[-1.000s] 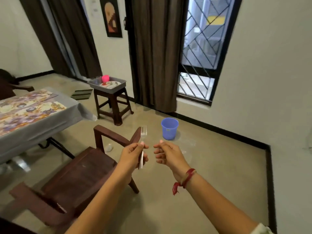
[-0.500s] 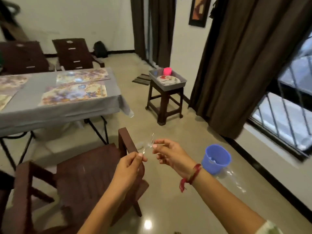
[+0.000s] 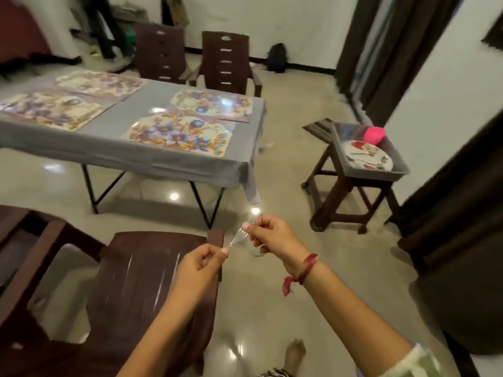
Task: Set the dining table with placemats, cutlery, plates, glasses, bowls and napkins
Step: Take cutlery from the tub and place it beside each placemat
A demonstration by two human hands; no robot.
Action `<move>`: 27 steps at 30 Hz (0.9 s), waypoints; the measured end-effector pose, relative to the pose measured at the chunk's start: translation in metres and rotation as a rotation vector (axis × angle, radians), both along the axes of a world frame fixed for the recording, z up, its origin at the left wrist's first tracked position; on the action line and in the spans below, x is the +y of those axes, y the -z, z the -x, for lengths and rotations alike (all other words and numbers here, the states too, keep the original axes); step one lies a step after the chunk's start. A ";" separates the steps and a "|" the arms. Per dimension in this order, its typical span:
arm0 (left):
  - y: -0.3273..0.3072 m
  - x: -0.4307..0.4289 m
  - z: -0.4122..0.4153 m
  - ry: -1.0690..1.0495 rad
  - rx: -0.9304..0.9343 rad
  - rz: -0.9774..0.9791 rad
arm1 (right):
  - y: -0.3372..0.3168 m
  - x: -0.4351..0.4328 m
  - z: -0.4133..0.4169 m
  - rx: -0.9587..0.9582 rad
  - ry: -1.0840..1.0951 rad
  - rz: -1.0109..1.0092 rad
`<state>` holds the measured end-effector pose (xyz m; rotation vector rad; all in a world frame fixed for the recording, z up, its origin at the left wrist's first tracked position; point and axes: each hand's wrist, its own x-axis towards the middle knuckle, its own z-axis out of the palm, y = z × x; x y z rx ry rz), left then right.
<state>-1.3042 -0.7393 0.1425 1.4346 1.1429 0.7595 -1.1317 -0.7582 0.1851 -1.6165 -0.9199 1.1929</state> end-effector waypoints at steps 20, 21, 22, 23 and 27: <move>-0.011 0.242 -0.110 -0.402 0.739 -0.507 | 0.024 0.313 -0.115 0.031 -0.372 -0.081; -0.009 0.264 -0.108 -0.387 0.740 -0.507 | 0.025 0.333 -0.115 0.031 -0.375 -0.078; -0.007 0.287 -0.105 -0.380 0.732 -0.511 | 0.025 0.354 -0.115 0.024 -0.386 -0.073; -0.006 0.307 -0.103 -0.376 0.720 -0.511 | 0.025 0.374 -0.114 0.007 -0.397 -0.059; -0.001 0.398 -0.091 -0.382 0.712 -0.502 | 0.028 0.472 -0.097 -0.042 -0.377 0.004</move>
